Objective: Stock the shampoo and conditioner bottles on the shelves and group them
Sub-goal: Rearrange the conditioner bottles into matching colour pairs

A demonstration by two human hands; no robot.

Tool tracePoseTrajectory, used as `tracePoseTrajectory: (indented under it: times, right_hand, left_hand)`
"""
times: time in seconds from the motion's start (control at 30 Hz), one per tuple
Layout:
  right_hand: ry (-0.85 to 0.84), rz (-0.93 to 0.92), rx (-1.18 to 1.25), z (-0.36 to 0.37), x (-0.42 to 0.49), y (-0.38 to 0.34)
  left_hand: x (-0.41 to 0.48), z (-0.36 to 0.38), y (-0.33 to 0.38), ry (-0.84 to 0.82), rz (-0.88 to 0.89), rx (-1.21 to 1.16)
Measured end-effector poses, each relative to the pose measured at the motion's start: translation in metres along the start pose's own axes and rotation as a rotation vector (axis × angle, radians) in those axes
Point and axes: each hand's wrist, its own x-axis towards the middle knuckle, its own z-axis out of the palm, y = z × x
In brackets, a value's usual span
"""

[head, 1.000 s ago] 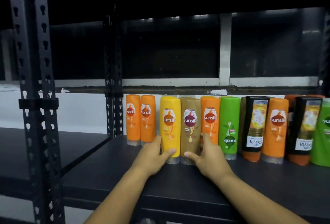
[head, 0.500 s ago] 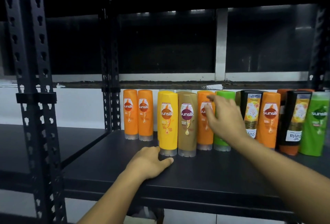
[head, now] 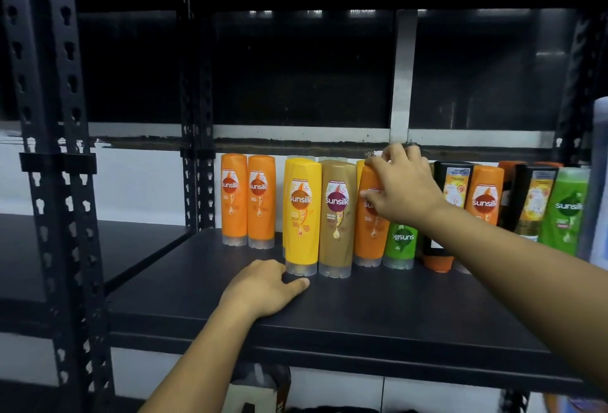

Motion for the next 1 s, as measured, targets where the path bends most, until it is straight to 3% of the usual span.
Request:
tracePoseTrajectory:
  times: [0.2, 0.27, 0.37, 0.5, 0.63, 0.73, 0.83, 1.0]
  right_hand:
    - [-0.151, 0.126, 0.231, -0.024, -0.008, -0.005]
    - [-0.136, 0.183, 0.302, -0.032, -0.011, -0.007]
    - [-0.094, 0.289, 0.628, -0.039, -0.023, -0.011]
    - [0.012, 0.263, 0.876, -0.041, -0.043, -0.021]
    - [-0.009, 0.276, 0.927, -0.033, -0.062, -0.024]
    - [-0.274, 0.349, 1.017, -0.024, -0.083, -0.020]
    - [-0.521, 0.342, 0.945, -0.011, -0.111, -0.022]
    - [-0.471, 0.318, 0.835, 0.005, -0.123, -0.042]
  left_hand:
    - [0.001, 0.001, -0.002, 0.010, 0.001, 0.004]
    - [0.001, 0.001, -0.002, 0.018, 0.006, -0.005]
    - [0.000, -0.001, -0.002, 0.029, 0.017, -0.021]
    - [-0.002, -0.001, 0.000, 0.046, 0.028, -0.037]
    - [-0.008, -0.003, 0.002, 0.080, 0.045, -0.035]
    - [-0.010, -0.003, 0.002, 0.141, 0.065, -0.050]
    - [-0.014, -0.004, 0.005, 0.193, 0.116, -0.170]
    - [-0.024, -0.013, 0.008, 0.113, 0.221, -0.545]
